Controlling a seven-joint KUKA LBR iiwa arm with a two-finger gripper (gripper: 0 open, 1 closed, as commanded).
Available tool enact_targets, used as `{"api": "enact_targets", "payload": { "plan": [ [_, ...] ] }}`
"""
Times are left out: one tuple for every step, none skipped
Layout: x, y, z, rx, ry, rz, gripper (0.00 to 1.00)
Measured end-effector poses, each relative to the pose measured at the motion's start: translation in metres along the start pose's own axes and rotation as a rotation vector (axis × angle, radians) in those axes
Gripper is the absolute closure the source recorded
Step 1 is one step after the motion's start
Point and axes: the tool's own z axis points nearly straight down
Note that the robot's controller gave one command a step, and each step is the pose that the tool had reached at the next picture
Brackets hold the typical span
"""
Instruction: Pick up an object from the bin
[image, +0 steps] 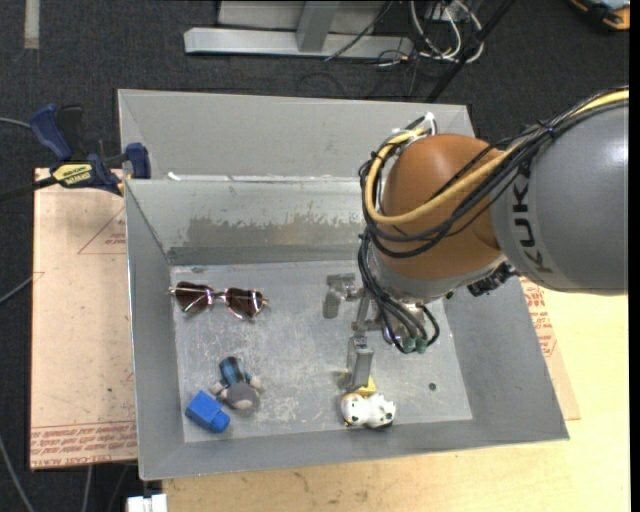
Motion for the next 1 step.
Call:
{"api": "enact_targets", "payload": {
  "plan": [
    [-0.0016, -0.0005, -0.0044, -0.001, -0.008, 0.003, 0.0]
  ]
}}
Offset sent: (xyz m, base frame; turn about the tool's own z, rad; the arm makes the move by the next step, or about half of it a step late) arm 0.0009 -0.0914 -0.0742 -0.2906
